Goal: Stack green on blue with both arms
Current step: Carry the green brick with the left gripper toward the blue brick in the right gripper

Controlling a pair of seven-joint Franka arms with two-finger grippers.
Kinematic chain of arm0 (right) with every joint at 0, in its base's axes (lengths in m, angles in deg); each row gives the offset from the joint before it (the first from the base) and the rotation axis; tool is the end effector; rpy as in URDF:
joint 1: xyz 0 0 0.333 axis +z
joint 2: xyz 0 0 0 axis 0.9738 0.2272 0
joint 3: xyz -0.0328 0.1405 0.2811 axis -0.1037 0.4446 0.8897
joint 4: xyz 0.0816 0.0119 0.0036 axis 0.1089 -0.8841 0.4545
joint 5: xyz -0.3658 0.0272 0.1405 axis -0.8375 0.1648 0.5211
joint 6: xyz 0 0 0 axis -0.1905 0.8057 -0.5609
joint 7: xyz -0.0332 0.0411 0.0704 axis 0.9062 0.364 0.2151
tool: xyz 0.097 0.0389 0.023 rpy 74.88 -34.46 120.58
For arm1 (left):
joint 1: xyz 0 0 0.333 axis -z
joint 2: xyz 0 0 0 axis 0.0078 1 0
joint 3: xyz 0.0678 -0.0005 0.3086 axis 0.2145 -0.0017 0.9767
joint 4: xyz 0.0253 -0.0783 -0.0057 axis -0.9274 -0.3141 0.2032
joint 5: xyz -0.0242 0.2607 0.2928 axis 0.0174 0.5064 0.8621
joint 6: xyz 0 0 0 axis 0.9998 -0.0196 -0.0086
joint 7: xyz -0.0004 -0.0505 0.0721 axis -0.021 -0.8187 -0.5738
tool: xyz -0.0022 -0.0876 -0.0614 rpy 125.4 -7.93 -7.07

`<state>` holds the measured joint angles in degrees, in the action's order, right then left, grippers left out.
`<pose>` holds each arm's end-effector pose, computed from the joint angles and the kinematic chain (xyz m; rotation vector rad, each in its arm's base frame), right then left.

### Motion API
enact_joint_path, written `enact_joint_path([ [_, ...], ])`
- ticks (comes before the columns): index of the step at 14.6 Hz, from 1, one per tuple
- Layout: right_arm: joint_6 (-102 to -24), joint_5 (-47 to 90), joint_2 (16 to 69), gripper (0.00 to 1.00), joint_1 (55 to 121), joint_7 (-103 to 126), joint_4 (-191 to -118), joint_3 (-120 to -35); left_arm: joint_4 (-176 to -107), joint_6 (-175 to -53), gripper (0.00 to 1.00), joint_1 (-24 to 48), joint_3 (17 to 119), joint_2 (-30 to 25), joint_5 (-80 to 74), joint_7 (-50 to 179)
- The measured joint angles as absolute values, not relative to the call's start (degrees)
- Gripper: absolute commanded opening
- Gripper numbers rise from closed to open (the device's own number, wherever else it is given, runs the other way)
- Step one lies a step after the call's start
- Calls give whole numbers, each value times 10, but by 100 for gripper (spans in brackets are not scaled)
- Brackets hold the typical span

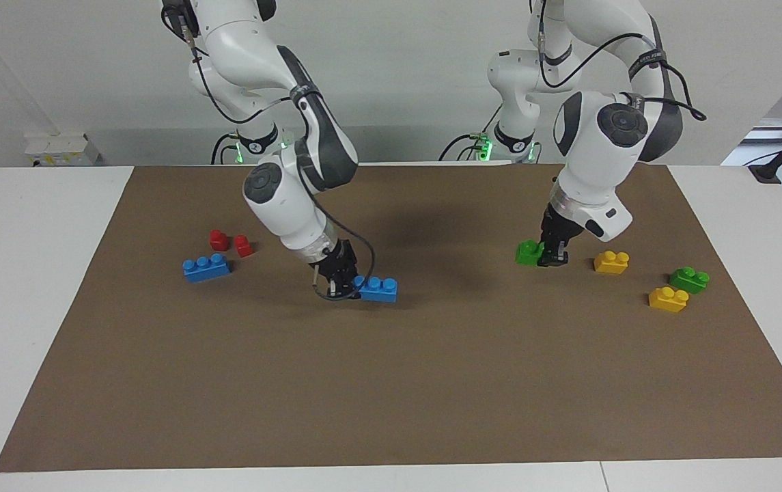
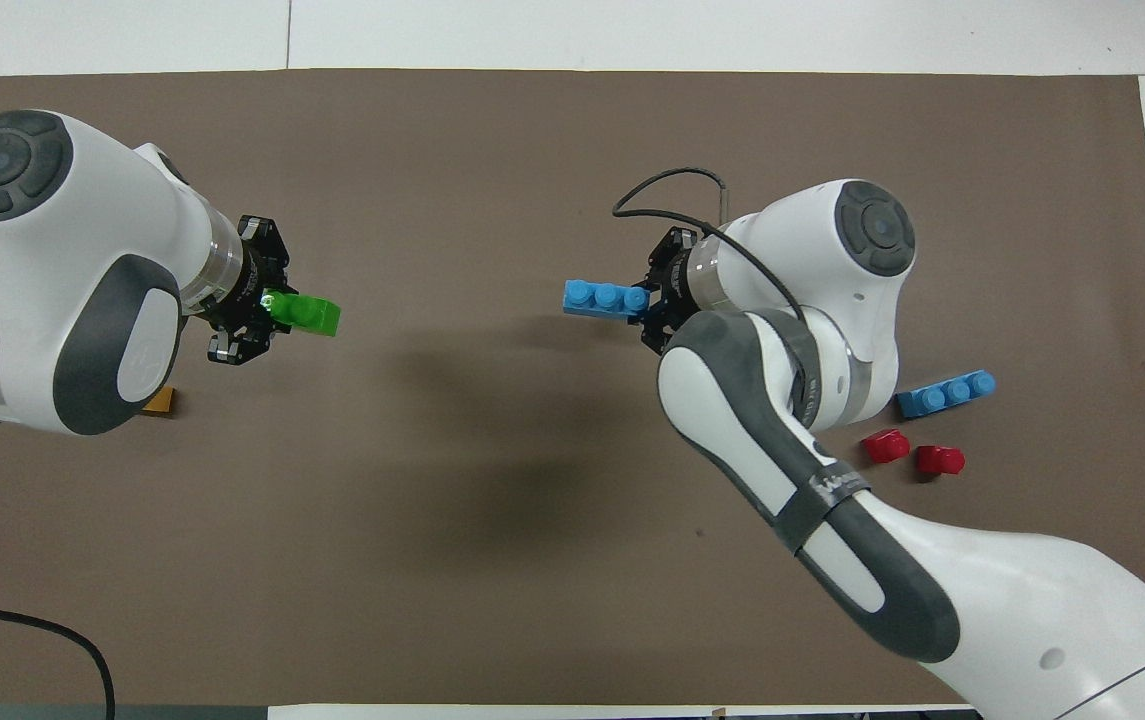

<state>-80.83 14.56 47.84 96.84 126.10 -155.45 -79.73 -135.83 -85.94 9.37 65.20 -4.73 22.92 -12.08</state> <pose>0.5965 0.2769 0.3607 -1.8618 2.1212 0.3450 0.5764 -0.1610 0.4659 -2.4756 -1.9294 0.0227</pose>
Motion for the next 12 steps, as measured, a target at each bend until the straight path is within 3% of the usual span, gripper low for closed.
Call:
enact_joint_path([
  [12, -890, 145, 486, 13, 1056, 1264, -1606, -797, -1360, -881, 0, 169, 651, -47, 229, -250],
])
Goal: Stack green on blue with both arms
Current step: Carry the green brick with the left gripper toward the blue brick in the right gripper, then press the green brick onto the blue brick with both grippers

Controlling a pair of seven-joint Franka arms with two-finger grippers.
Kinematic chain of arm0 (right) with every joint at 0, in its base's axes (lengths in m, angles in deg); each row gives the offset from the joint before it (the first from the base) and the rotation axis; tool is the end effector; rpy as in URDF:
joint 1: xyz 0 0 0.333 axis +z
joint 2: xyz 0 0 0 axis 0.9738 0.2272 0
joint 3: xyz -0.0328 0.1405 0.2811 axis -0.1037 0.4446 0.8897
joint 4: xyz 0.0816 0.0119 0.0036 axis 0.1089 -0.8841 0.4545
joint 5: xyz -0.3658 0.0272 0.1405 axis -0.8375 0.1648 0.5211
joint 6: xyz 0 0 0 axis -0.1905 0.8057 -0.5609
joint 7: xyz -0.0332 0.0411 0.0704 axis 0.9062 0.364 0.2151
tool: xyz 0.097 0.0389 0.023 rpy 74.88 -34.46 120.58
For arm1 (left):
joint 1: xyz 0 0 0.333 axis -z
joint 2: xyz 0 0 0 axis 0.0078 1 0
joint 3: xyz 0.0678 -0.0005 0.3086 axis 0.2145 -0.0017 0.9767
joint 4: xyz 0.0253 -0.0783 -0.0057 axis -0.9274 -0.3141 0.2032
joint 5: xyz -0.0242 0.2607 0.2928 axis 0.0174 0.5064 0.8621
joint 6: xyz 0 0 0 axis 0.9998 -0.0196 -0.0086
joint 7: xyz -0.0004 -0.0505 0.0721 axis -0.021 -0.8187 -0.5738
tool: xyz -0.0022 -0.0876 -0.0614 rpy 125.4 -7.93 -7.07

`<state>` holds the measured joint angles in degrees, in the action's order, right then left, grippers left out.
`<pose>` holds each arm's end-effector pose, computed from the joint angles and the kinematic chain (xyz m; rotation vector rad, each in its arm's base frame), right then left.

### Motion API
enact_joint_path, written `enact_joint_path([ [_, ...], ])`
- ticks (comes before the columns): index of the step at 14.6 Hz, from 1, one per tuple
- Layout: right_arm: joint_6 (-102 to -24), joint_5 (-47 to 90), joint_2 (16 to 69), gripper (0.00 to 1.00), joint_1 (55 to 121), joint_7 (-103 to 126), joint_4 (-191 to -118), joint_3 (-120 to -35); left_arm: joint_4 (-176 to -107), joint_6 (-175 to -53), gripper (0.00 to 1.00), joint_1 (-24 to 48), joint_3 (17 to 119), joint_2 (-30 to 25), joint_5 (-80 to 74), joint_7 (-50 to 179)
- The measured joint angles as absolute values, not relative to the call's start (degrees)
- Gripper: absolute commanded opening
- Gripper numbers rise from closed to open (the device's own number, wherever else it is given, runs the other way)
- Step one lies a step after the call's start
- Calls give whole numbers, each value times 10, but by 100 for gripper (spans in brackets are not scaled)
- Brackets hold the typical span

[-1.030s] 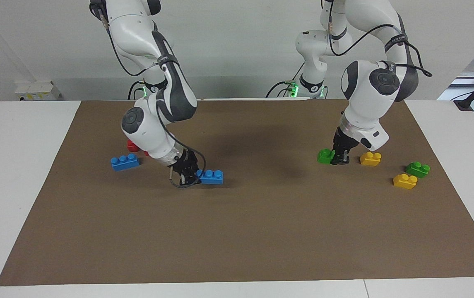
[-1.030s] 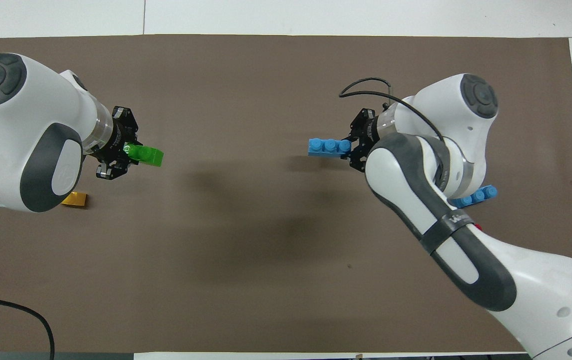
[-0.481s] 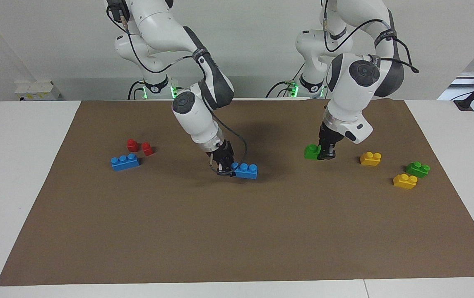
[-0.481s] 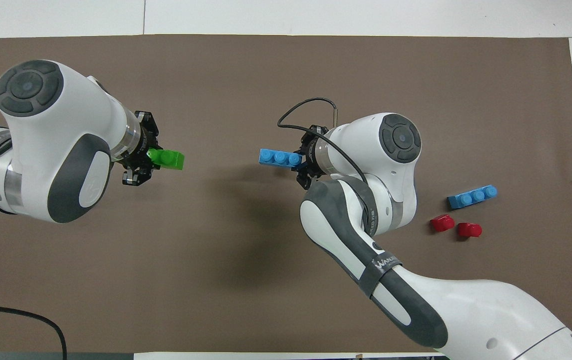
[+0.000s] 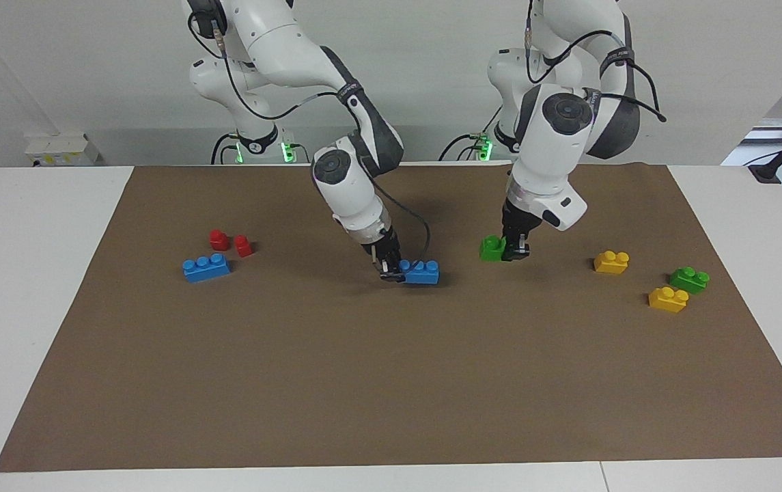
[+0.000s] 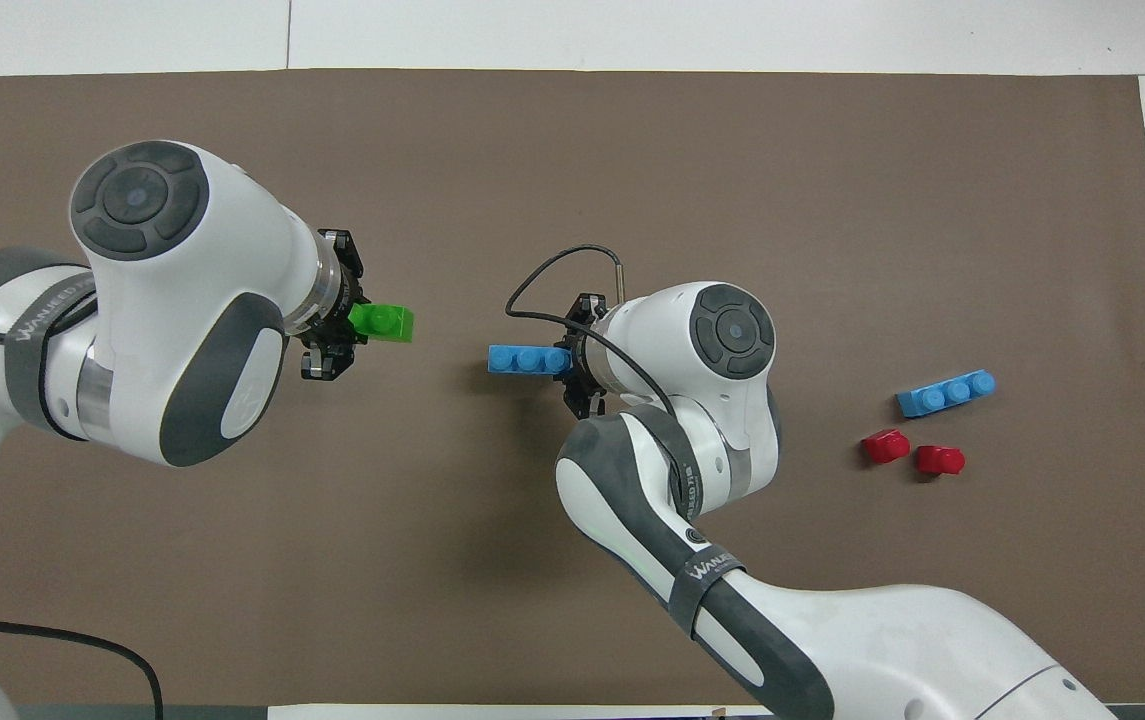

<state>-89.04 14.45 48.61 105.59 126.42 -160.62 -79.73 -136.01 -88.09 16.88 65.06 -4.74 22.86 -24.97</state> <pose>0.5417 0.3522 0.3242 -1.9756 2.0153 0.3117 0.5529 -0.2377 0.4679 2.3665 2.0260 0.0004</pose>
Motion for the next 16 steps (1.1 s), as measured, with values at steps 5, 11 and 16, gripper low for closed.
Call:
enact_joint_path([
  [5, -920, 145, 497, 13, 1056, 1245, -1617, -799, -1408, -955, 0, 225, 650, -56, 229, -315],
  [11, -946, 145, 511, 13, 1059, 1241, -1625, -797, -1465, -1020, 0, 275, 650, -59, 230, -371],
  [16, -946, 145, 511, 13, 1059, 1241, -1626, -797, -1491, -1072, 0, 287, 650, -44, 238, -398],
])
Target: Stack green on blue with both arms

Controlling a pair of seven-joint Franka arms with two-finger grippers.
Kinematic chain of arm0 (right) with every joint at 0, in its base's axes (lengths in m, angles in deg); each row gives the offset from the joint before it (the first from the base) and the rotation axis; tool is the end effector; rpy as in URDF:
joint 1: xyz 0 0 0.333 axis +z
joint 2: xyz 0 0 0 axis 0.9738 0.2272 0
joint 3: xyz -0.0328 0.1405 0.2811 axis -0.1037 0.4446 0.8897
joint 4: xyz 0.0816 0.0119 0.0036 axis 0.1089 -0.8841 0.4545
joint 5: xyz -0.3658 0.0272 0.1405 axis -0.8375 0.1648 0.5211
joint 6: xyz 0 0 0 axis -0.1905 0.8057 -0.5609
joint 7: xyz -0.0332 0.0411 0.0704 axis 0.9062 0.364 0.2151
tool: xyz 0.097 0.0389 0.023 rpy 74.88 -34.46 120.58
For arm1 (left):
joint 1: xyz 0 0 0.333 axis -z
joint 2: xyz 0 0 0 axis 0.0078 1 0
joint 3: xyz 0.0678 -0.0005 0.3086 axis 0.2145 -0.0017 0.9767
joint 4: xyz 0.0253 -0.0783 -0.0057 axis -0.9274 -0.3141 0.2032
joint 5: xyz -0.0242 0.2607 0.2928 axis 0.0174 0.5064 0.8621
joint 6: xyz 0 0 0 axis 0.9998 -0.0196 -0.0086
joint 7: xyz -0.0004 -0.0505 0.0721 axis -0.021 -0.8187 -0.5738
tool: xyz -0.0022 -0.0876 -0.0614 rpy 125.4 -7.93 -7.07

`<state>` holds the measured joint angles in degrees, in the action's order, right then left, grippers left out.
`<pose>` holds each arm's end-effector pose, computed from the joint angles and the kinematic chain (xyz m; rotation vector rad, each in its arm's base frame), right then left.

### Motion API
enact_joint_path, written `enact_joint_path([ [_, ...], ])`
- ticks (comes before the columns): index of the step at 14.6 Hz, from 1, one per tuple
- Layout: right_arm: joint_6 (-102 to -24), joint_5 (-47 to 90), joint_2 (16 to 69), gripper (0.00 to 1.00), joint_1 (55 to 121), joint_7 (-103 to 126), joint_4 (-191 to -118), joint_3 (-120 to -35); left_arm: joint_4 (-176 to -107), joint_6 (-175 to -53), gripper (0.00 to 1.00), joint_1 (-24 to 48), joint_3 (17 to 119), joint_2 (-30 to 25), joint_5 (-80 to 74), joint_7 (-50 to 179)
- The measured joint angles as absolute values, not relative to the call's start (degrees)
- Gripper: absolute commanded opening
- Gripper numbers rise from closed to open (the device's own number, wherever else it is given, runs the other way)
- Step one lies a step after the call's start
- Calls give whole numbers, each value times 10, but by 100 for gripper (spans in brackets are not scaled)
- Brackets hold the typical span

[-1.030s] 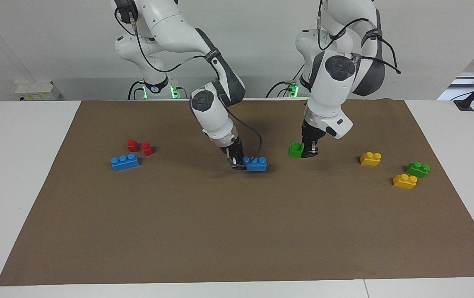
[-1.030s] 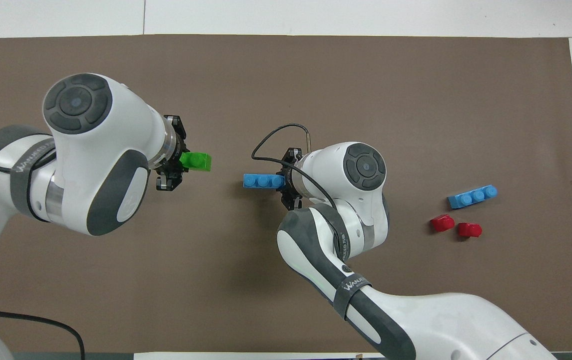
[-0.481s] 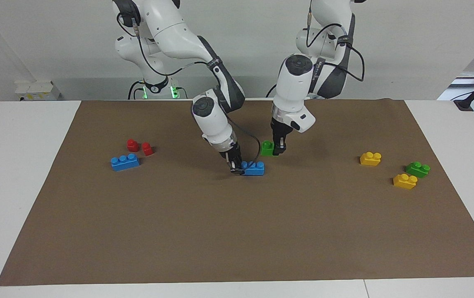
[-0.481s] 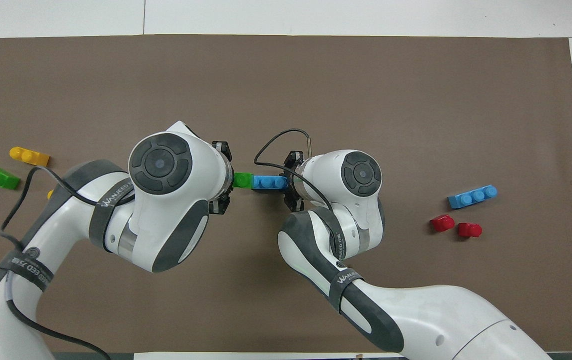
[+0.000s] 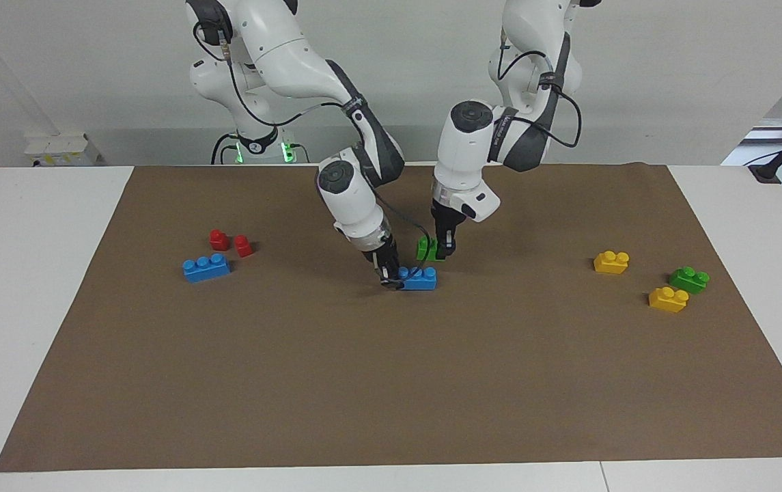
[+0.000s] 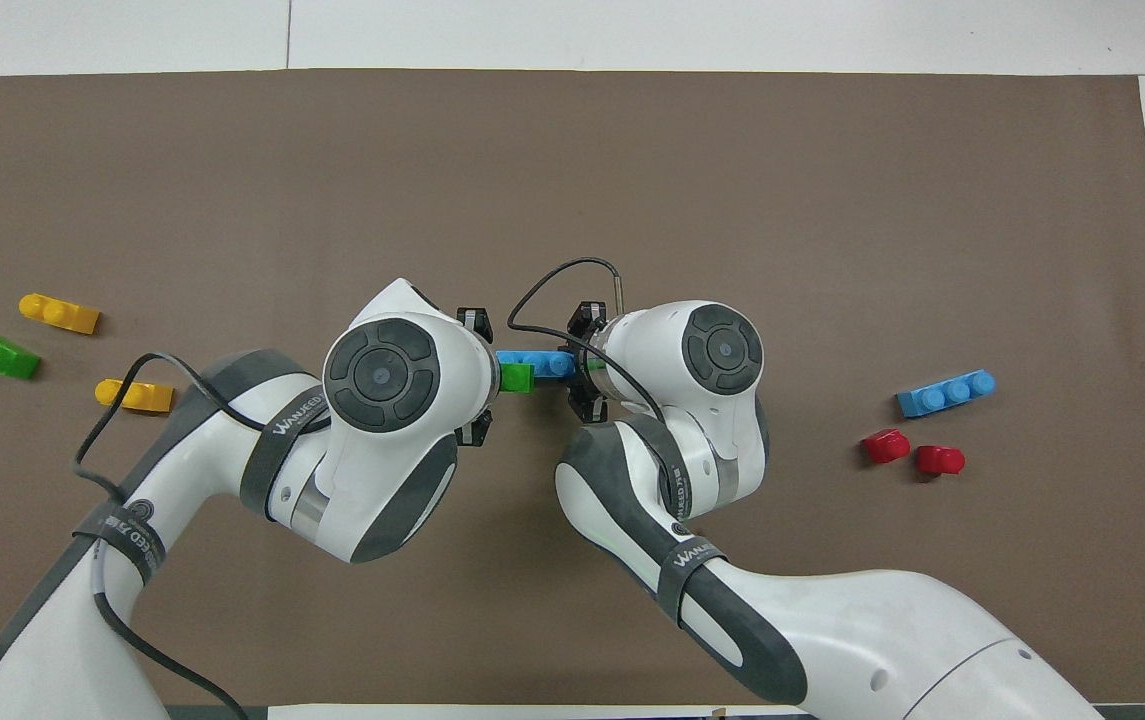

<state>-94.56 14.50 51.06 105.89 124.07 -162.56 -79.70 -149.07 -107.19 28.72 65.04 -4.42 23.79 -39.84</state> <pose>0.5397 0.3492 0.2911 -1.9905 1.9889 0.2630 0.4809 -0.3393 0.3887 2.2524 2.0128 0.0413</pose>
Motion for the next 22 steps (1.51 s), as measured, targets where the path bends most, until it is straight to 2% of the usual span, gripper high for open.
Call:
enact_joint_path([
  [6, -949, 145, 511, 13, 1059, 1241, -1627, -797, -1490, -1118, 0, 295, 650, -9, 283, -445],
  [18, -950, 145, 510, 14, 1059, 1239, -1629, -796, -1484, -1141, 0, 301, 652, 14, 300, -463],
  [19, -950, 145, 510, 14, 1059, 1239, -1629, -796, -1484, -1141, 44, 301, 652, 14, 301, -463],
  [20, -950, 145, 510, 16, 1059, 1239, -1629, -796, -1484, -1141, 99, 301, 652, 14, 301, -464],
  [21, -950, 145, 510, 19, 1059, 1239, -1629, -796, -1484, -1140, 100, 302, 652, 15, 301, -464],
  [22, -950, 145, 510, 37, 1059, 1239, -1629, -796, -1484, -1140, 100, 303, 652, 15, 301, -464],
])
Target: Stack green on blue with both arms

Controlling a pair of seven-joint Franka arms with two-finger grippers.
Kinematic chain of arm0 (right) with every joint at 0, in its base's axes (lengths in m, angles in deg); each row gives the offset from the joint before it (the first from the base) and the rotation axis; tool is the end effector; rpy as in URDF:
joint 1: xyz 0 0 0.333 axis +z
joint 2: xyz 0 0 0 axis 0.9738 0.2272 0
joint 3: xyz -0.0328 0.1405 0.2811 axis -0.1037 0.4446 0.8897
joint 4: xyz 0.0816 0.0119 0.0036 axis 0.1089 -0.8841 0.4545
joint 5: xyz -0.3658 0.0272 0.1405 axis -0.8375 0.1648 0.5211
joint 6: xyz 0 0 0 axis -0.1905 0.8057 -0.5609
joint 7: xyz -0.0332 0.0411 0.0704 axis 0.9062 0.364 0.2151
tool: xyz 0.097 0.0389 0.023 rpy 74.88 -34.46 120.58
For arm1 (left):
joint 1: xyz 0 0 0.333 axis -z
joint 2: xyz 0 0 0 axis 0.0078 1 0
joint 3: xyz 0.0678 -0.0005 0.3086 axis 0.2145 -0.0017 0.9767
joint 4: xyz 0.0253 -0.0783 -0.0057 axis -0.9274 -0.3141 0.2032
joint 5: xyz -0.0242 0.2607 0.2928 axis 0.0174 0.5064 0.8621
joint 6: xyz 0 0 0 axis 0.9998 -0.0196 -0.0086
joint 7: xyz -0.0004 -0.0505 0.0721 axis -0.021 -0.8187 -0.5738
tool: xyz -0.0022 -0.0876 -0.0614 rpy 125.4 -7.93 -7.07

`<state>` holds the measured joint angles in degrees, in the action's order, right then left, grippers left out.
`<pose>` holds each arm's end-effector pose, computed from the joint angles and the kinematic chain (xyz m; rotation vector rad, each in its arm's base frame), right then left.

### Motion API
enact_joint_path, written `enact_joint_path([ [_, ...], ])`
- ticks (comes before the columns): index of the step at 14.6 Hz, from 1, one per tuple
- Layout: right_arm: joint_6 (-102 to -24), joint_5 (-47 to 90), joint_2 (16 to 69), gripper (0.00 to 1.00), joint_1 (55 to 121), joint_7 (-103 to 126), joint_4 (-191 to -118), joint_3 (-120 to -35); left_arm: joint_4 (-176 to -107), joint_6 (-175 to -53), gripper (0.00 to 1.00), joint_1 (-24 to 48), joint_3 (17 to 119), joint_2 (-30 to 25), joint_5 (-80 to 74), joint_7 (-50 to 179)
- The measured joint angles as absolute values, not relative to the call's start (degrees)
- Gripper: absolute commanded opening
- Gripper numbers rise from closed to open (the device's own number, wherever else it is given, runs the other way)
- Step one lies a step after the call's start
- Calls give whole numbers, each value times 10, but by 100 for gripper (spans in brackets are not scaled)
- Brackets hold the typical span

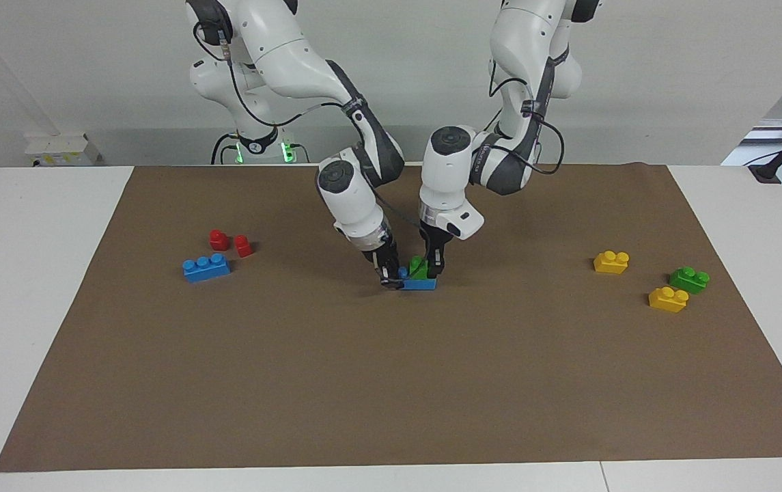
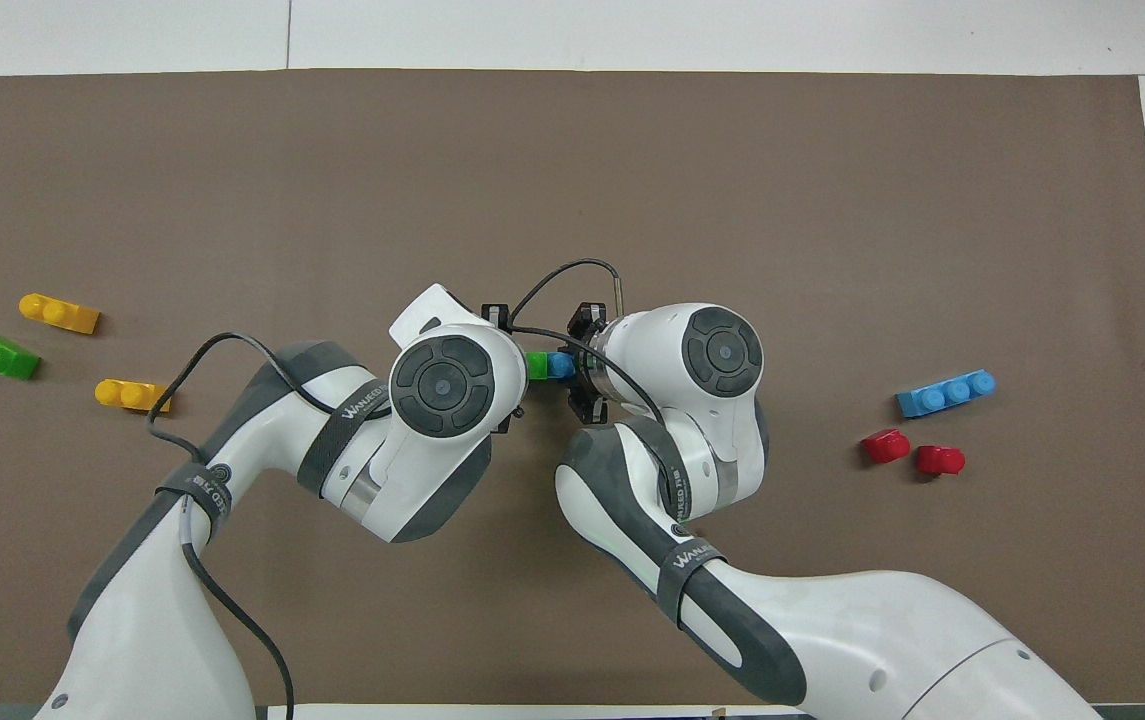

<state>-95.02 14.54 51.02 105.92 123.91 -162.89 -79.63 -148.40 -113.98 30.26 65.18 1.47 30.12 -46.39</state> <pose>0.5384 0.3492 0.2899 -1.9912 1.9855 0.2595 0.4872 -0.3608 0.3450 2.2215 2.0136 0.1355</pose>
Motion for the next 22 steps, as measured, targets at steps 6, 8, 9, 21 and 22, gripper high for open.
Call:
enact_joint_path([
  [6, -949, 145, 510, 100, 1057, 1239, -1629, -798, -1473, -1124, 100, 295, 663, 6, 302, -438],
  [8, -934, 145, 510, 100, 1046, 1233, -1621, -800, -1471, -1107, 100, 276, 664, -4, 303, -399],
  [9, -916, 145, 509, 100, 1034, 1218, -1613, -801, -1471, -1099, 100, 262, 665, -9, 303, -374],
  [21, -610, 114, 386, 100, 767, 609, -1573, -807, -1471, -1051, 100, 89, 669, -18, 303, -65],
  [22, -583, 93, 374, 100, 752, 573, -1566, -807, -1471, -1049, 100, 76, 669, -18, 303, -27],
])
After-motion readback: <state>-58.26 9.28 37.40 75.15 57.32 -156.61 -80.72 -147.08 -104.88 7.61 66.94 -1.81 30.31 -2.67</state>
